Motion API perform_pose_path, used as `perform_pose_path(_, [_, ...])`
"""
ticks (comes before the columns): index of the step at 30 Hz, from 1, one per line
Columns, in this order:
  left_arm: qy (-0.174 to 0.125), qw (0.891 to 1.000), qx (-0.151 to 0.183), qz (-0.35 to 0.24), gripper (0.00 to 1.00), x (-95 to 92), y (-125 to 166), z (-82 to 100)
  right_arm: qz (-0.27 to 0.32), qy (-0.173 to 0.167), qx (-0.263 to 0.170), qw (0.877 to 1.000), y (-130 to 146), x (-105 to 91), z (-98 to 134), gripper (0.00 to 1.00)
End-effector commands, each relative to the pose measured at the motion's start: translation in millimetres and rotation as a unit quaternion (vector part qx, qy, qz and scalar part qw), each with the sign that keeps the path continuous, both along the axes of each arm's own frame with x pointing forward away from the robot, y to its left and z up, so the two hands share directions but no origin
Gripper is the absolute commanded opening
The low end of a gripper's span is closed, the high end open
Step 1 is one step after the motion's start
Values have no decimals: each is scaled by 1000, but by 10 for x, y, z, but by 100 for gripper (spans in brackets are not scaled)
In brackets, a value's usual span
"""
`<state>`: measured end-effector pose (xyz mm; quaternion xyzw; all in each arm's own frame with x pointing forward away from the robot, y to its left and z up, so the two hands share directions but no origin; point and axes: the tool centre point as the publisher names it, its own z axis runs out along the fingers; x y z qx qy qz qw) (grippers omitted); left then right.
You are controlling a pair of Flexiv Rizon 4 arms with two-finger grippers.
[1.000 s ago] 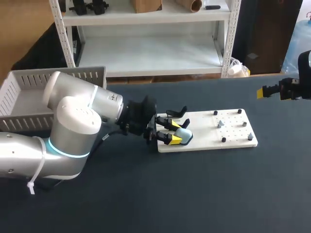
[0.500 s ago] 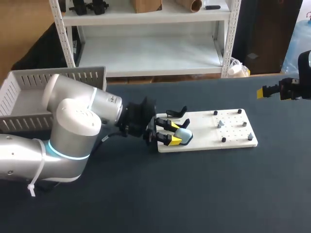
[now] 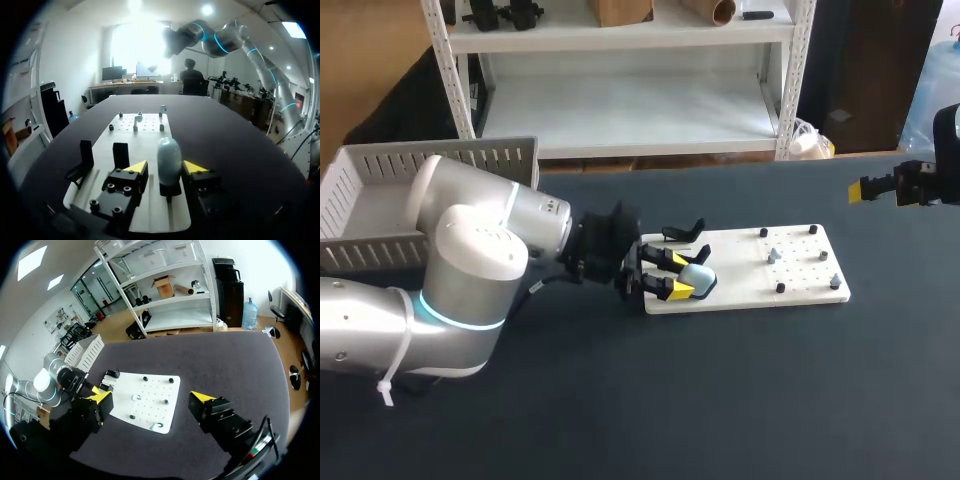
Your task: Pick up each earbud case from the left stands, insert the matching earbuds, close the lid, and place the case in the box.
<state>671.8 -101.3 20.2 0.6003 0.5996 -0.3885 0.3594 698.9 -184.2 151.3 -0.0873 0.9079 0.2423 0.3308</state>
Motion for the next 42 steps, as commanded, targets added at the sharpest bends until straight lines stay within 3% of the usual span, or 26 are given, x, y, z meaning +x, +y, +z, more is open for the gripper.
perform_pose_path(1, [-2, 1000, -2, 1, 41, -14, -8, -9, 3, 0, 2, 1000, -11, 10, -7, 100])
perform_pose_path(6, [-3, 1000, -2, 0, 33, -31, -20, -5, 3, 0, 2, 1000, -11, 10, -7, 100])
perform_pose_path(9, [-5, 1000, -3, 0, 9, -40, -22, 6, 3, 0, 2, 1000, -11, 10, -7, 100])
perform_pose_path(11, [-7, 1000, -3, 0, 0, -46, -20, 15, 3, 0, 2, 1000, -11, 10, -7, 100])
perform_pose_path(18, [-14, 1000, -11, -2, 0, -86, 17, 101, 3, 0, 2, 1000, -11, 10, -7, 100])
perform_pose_path(34, [-66, 996, -60, -7, 0, -68, -50, 630, 3, 0, 2, 1000, -11, 10, -7, 100])
perform_pose_path(42, [-66, 996, -60, -7, 0, -68, -50, 630, 3, 0, 2, 1000, -11, 10, -7, 100])
